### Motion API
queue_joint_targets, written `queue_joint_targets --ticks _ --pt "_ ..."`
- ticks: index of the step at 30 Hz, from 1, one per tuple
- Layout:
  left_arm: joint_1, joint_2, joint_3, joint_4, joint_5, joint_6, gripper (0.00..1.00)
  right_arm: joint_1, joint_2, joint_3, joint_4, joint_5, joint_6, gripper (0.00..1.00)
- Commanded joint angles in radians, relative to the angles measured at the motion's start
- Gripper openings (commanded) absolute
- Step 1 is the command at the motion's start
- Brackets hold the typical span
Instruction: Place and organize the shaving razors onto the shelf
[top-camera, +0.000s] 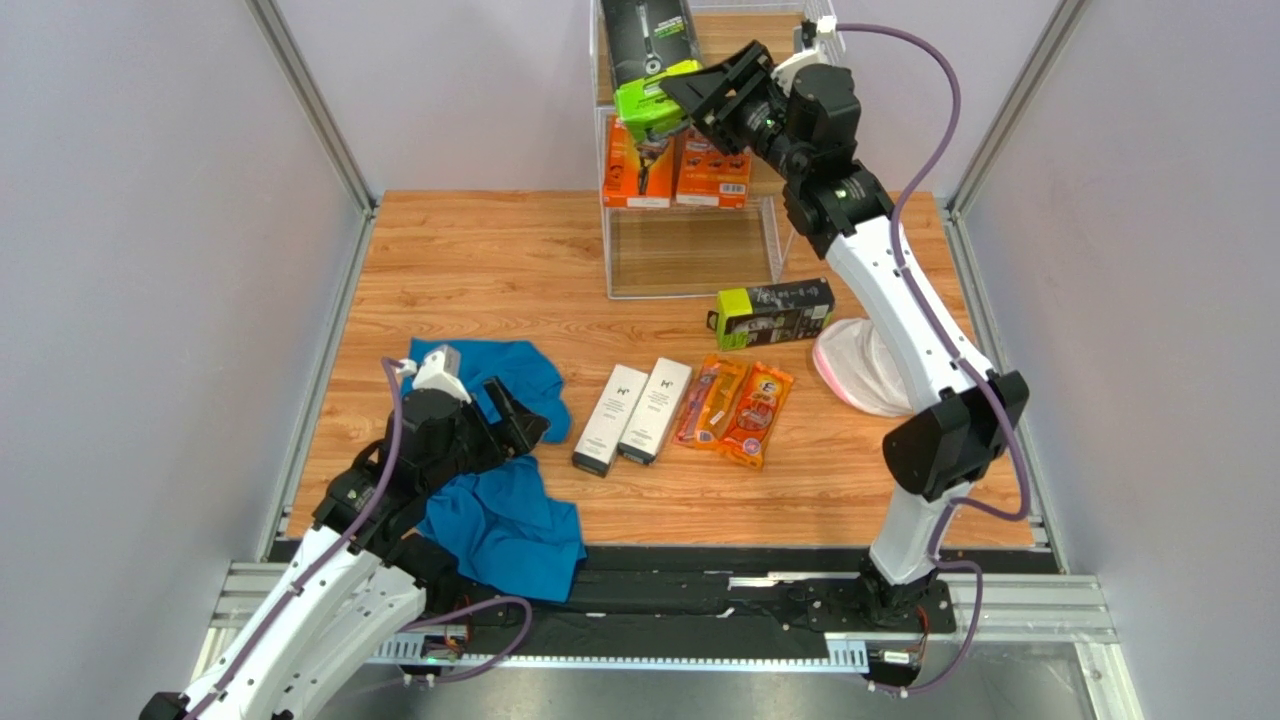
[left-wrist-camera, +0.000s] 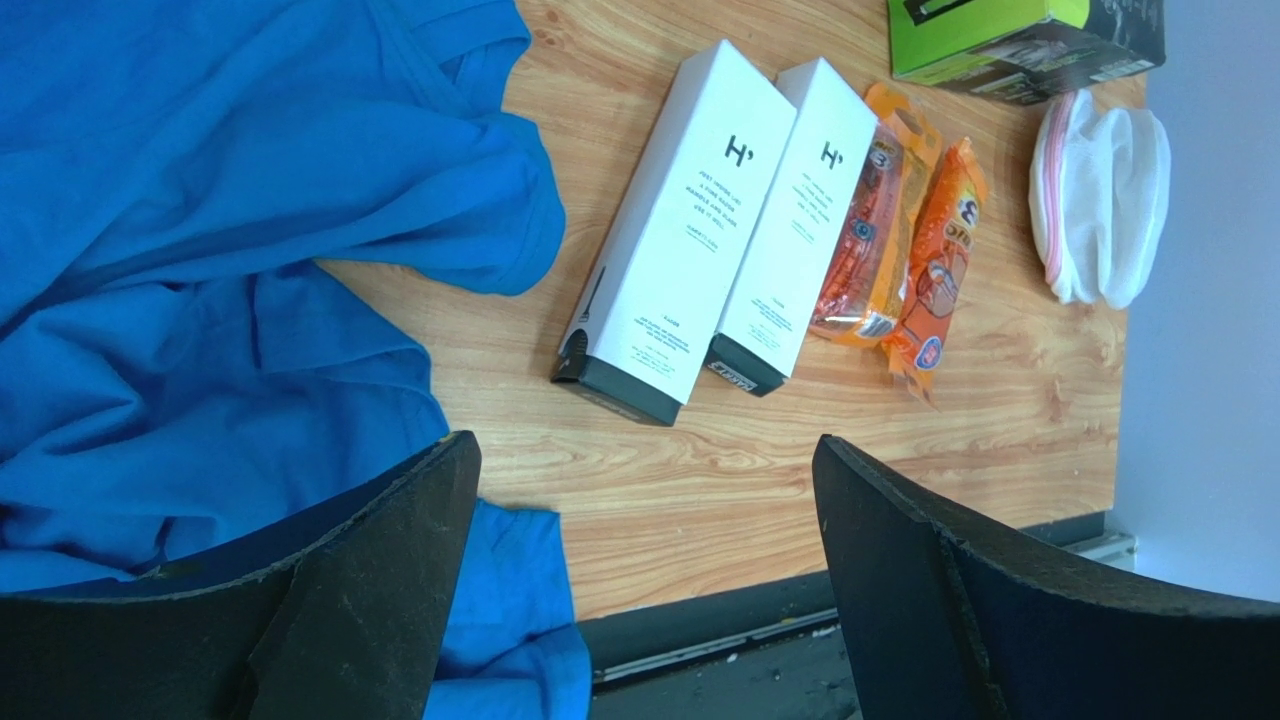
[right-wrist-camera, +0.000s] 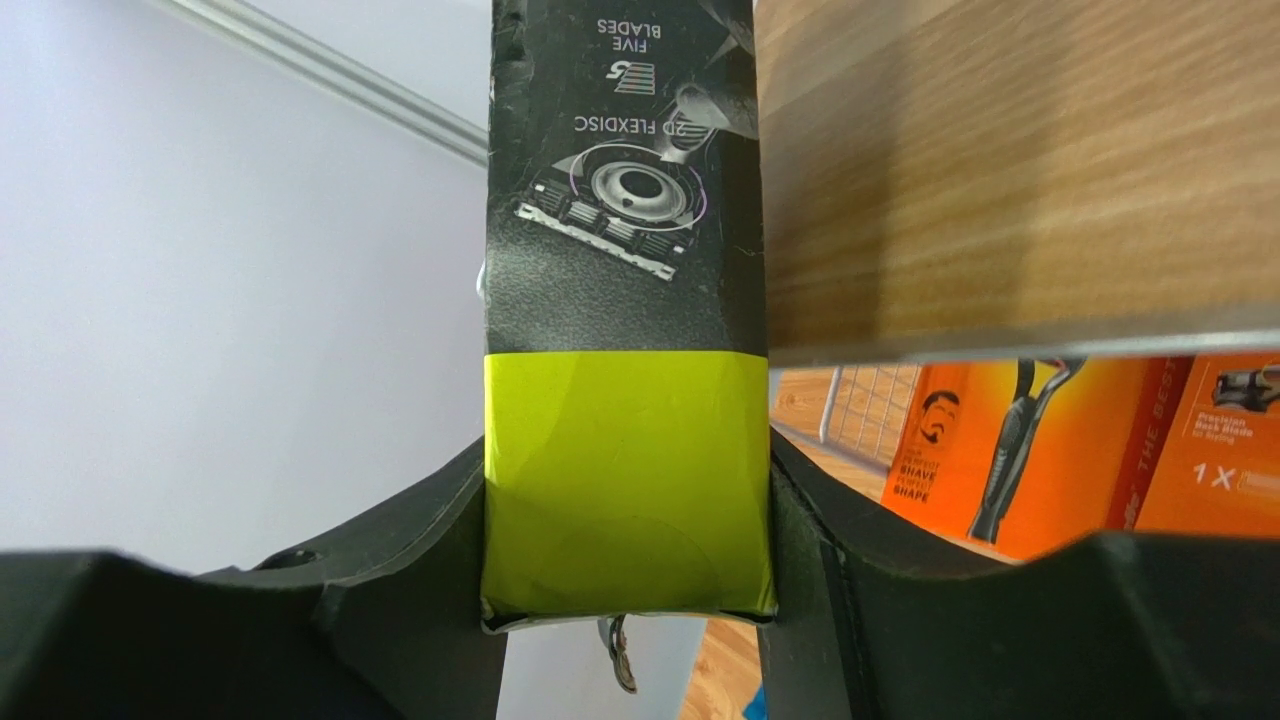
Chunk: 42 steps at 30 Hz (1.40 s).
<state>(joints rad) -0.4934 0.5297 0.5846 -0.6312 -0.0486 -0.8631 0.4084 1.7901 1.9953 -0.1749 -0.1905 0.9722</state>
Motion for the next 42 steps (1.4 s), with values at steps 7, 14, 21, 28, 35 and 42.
queue_joint_targets --ticks 7,14,21,28,35,42 --pt "-0.001 -0.019 -0.023 0.030 0.015 -0.001 0.89 -0.025 0.149 0.307 0.066 -0.023 0.140 0.02" --pt "-0.001 -0.031 -0.028 0.027 0.016 0.003 0.89 -0.025 0.178 0.304 0.071 -0.029 0.180 0.10" --pt "-0.001 -0.033 -0.025 0.028 0.021 -0.001 0.88 -0.025 0.210 0.355 0.055 -0.046 0.207 0.26" --pt "-0.001 -0.034 -0.023 0.028 0.027 0.003 0.88 -0.023 0.210 0.349 0.043 -0.056 0.215 0.45" --pt "-0.001 -0.036 -0.023 0.028 0.030 0.007 0.88 -0.016 0.201 0.336 0.046 -0.059 0.215 0.61" --pt "-0.001 -0.034 -0.025 0.030 0.036 0.007 0.88 -0.013 0.163 0.316 0.006 -0.044 0.180 0.81"
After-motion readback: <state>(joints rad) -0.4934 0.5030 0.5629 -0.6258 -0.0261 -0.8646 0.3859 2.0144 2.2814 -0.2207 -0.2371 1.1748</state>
